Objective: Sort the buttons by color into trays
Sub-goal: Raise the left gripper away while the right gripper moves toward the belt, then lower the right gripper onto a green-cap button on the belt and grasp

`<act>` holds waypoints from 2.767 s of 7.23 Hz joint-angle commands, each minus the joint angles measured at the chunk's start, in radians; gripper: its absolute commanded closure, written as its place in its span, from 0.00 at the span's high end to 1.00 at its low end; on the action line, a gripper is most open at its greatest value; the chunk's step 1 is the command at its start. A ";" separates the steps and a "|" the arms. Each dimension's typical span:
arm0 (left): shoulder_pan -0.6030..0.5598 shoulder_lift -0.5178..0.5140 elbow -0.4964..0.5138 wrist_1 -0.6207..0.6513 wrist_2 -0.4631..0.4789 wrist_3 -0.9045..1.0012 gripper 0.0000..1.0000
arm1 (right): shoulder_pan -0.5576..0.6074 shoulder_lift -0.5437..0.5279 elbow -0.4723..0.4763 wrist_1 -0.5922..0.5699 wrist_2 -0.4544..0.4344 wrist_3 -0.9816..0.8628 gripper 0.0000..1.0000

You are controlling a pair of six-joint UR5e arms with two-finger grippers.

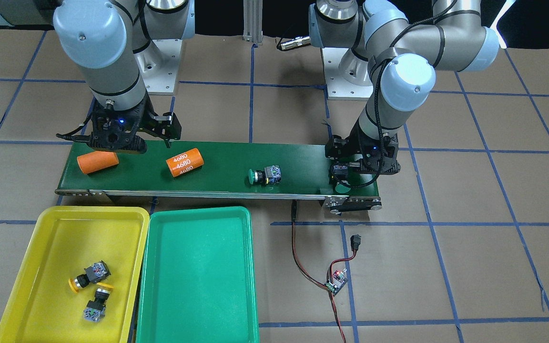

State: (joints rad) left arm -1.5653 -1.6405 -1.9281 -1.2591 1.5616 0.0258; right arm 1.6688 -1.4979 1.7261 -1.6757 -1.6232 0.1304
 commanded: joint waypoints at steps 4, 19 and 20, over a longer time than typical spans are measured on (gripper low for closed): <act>0.019 0.042 0.392 -0.327 0.014 0.009 1.00 | 0.014 0.014 0.038 -0.048 0.002 0.005 1.00; 0.070 0.018 0.457 -0.375 0.003 0.002 1.00 | 0.182 0.131 0.090 -0.287 0.184 1.147 1.00; 0.070 0.016 0.457 -0.375 0.003 0.002 1.00 | 0.190 0.149 0.090 -0.297 0.181 1.178 1.00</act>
State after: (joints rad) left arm -1.4956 -1.6237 -1.4711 -1.6337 1.5653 0.0282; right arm 1.8385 -1.3785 1.8162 -1.9465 -1.4371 1.2547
